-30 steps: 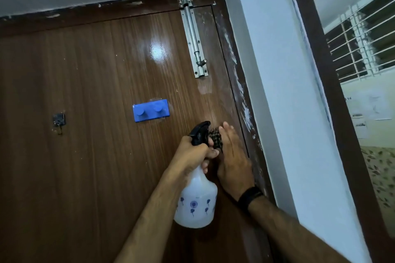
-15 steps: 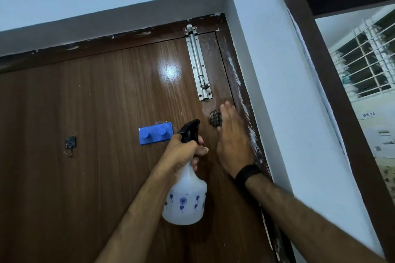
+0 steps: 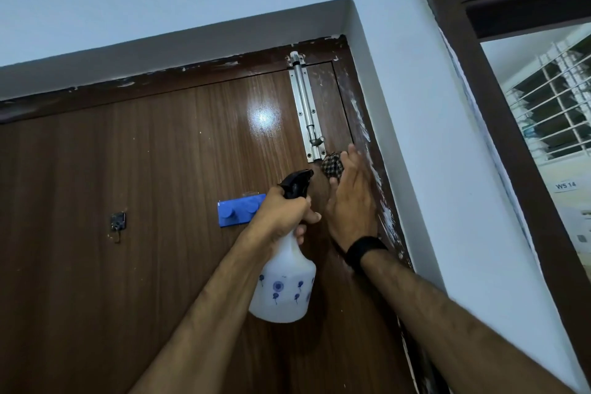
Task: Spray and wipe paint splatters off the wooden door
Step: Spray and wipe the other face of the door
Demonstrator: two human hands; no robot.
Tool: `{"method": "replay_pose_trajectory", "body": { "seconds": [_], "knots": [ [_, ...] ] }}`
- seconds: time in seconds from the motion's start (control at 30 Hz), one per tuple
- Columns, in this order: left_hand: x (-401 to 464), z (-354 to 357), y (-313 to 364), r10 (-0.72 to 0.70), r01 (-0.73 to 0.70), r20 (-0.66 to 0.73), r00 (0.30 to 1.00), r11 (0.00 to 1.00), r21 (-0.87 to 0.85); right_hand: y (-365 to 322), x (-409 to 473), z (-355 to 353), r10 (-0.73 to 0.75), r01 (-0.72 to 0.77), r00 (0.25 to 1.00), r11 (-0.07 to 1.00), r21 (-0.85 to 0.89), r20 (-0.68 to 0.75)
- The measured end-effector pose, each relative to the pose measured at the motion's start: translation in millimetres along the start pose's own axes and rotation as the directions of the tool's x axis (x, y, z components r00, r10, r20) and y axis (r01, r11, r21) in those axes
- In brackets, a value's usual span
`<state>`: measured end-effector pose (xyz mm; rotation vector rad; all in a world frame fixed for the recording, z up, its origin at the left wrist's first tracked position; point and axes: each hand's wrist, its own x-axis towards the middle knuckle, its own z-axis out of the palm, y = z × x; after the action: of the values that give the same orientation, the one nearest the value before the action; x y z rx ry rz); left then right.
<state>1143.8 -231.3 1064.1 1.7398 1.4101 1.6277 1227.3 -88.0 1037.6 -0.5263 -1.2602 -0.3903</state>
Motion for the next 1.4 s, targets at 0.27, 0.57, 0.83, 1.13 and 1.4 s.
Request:
{"method": "replay_pose_trajectory", "body": {
  "seconds": [0.27, 0.57, 0.83, 1.13, 1.4],
  "knots": [
    [3.4, 5.8, 3.7, 0.016, -0.019, -0.036, 0.999, 0.995, -0.095, 0.1, -23.2, -9.4, -0.267, 0.259, 0.942, 0.964, 0.064, 0.203],
    [7.4, 5.2, 1.7, 0.0, 0.001, 0.012, 1.0, 0.996, -0.09, 11.8, -24.9, -7.5, -0.042, 0.027, 0.994, 0.989, -0.147, -0.1],
    [23.9, 5.7, 21.6, 0.044, -0.045, -0.009, 0.999, 0.998, -0.048, 1.7, 70.2, -3.9, -0.001, -0.016, 0.99, 0.992, -0.126, -0.138],
    [42.3, -1.3, 47.6, 0.122, -0.123, -0.031, 0.992, 0.991, -0.047, 4.3, 107.8, 3.3, -0.137, 0.108, 0.984, 0.967, -0.233, -0.111],
    [17.4, 1.4, 11.5, 0.045, -0.046, -0.026, 0.999, 0.997, -0.061, 14.3, 2.7, -10.4, -0.105, 0.07, 0.986, 0.965, -0.252, -0.13]
  ]
}}
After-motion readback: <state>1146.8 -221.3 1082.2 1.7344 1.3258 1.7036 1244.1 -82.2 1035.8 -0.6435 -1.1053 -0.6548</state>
